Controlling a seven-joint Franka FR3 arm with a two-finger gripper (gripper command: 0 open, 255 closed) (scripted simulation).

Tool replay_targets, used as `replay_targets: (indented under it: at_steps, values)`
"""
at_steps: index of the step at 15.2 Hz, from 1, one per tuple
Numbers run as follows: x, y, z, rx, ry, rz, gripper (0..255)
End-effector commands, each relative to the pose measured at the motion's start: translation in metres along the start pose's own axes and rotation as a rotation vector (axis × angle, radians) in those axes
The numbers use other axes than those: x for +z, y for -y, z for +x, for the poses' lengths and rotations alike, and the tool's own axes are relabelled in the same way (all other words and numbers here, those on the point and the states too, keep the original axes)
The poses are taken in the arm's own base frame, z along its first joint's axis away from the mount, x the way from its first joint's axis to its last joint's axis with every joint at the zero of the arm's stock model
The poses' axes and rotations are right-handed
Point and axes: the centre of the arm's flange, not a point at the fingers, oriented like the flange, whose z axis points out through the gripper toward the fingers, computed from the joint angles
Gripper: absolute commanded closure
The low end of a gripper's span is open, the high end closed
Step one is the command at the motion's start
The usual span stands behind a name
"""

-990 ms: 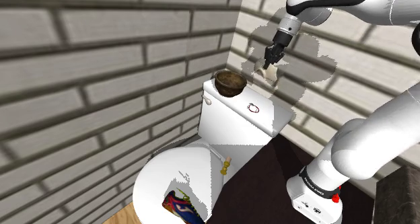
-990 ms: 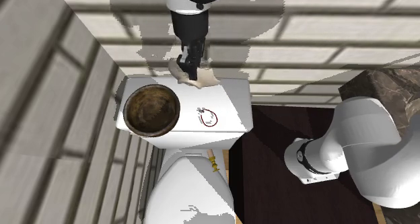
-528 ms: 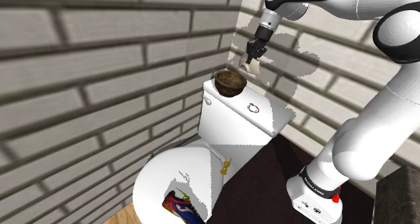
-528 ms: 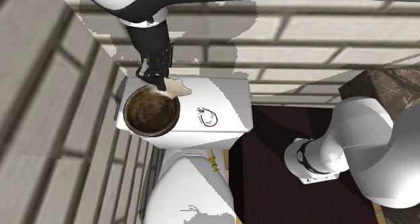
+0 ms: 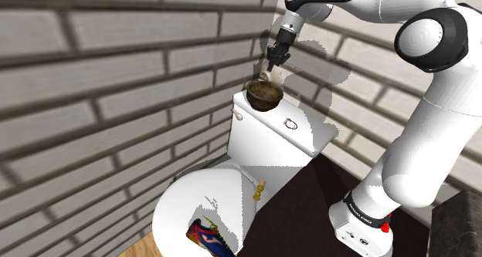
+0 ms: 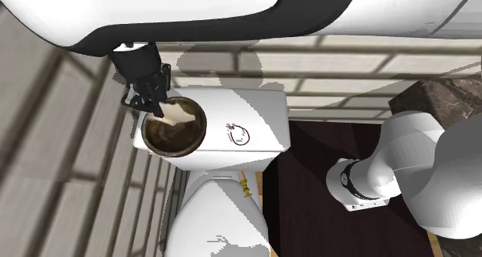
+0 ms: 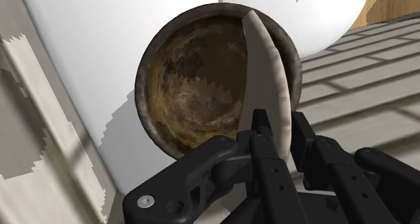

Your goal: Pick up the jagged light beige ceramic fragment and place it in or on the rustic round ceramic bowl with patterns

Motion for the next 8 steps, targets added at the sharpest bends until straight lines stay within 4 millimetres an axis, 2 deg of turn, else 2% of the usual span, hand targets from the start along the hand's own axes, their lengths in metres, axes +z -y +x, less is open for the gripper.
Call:
replay_targets:
  at_steps: [1, 8]
  values:
    - [0.009, -0.003, 0.001, 0.000, 0.000, 0.000, 255]
    - [0.045, -0.012, 0.003, 0.000, 0.000, 0.000, 255]
